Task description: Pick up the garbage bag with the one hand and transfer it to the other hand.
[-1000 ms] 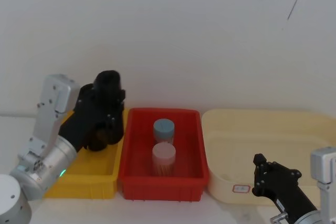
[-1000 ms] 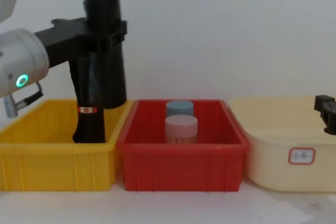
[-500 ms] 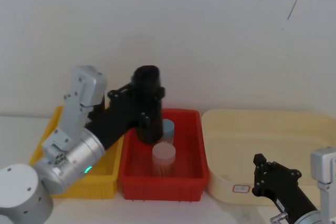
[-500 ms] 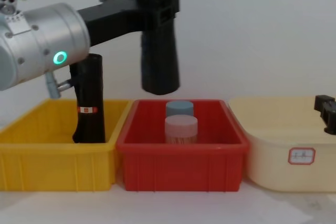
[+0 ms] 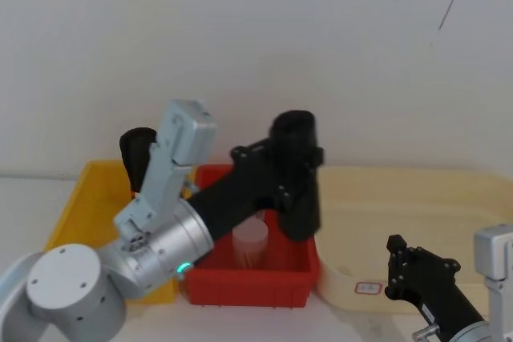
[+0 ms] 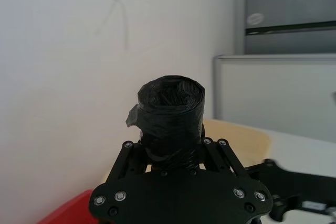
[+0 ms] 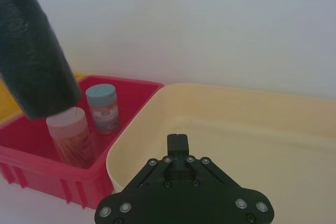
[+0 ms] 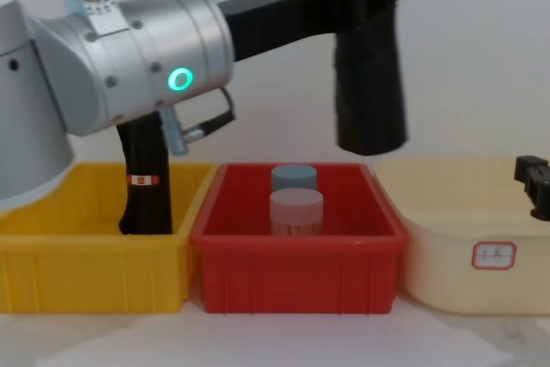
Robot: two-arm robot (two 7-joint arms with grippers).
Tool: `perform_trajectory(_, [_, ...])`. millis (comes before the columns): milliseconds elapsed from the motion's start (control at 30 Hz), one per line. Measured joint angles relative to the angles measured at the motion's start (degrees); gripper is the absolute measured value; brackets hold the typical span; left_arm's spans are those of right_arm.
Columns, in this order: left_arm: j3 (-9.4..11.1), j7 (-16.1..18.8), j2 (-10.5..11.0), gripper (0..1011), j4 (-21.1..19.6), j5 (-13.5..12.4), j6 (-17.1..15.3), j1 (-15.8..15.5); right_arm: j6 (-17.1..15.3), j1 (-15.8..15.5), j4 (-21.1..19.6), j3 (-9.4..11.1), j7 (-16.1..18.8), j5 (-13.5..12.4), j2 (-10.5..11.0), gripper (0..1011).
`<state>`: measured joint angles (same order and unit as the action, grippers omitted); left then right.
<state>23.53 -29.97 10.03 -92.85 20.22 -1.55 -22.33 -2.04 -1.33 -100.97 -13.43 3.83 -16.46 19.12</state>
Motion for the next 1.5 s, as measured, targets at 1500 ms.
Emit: perform_trajectory(1500, [3.5, 1.3, 1.2, 388, 3.0, 8.9, 1.4, -2.2, 0.0, 0.0, 0.0, 0.0, 0.0, 0.0, 0.0, 220])
